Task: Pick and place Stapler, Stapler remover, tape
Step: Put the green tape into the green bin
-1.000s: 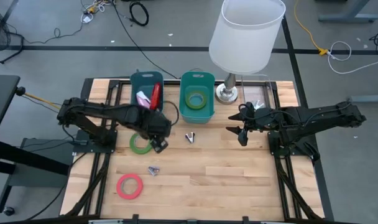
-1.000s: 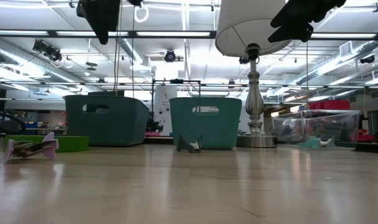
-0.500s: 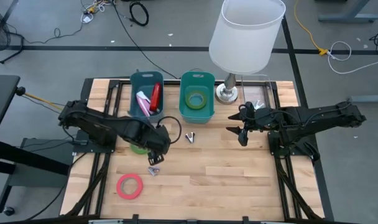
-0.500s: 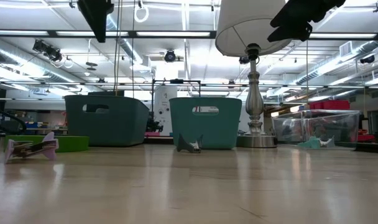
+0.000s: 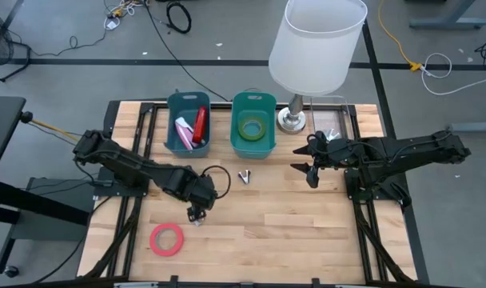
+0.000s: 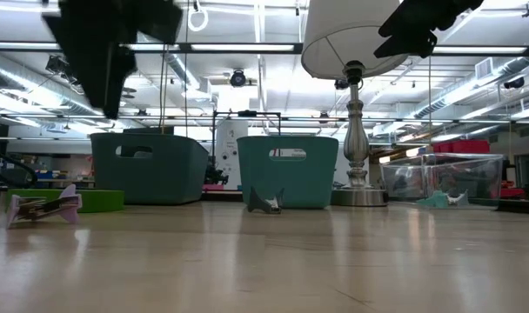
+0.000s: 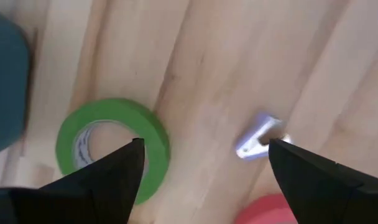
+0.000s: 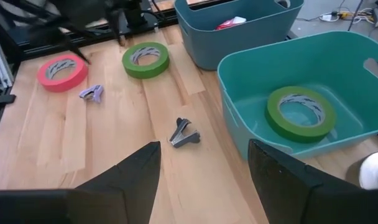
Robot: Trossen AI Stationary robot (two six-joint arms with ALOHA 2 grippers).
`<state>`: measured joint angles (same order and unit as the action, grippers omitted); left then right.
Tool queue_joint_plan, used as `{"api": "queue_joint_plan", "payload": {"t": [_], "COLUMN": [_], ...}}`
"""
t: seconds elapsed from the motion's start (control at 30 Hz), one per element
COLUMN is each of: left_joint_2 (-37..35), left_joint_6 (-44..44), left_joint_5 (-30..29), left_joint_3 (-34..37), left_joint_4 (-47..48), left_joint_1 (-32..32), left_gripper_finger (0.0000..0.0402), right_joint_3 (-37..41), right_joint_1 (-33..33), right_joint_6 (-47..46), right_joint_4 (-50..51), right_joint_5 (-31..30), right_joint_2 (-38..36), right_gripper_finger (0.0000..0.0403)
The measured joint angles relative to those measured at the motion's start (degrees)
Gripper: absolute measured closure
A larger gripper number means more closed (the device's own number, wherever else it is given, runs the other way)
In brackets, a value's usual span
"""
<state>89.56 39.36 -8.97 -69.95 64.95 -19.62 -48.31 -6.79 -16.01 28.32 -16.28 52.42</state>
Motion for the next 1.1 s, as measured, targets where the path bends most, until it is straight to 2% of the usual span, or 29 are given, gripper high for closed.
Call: {"api": "queue_joint_plan", "payload": {"t": [0.27,0.47,0.7,0.87,1.1], "left_joint_2": [-0.7,-3.6,-7.1,-7.6,-7.5], "left_joint_6": [0.0,0.3,-2.5,-5.7,-5.4], "left_joint_5": [0.2,4.6,5.2,9.6,9.6], "left_joint_3": [11.1,19.4,25.2,29.2,32.0], "left_joint_4": [-5.6,-13.4,-15.3,-21.8,-23.0], "left_joint_1": [0.3,2.3,5.7,7.4,8.3], "left_gripper_finger": [0.0064,0.0065,0.0065,0.0065,0.0079], "right_joint_3": [0.0,0.0,0.0,0.0,0.0], "right_joint_1": [0.0,0.0,0.0,0.0,0.0], "right_joint_6": [0.0,-0.7,-5.2,-7.3,-9.6], "right_joint_4": [0.0,0.0,0.0,0.4,1.4], "right_joint_5": [0.8,0.8,0.7,-0.5,-0.8], "right_joint_2": [0.0,0.0,0.0,0.0,0.0], "right_gripper_finger": [0.0163,0.0163,0.0163,0.0163,0.0163]}}
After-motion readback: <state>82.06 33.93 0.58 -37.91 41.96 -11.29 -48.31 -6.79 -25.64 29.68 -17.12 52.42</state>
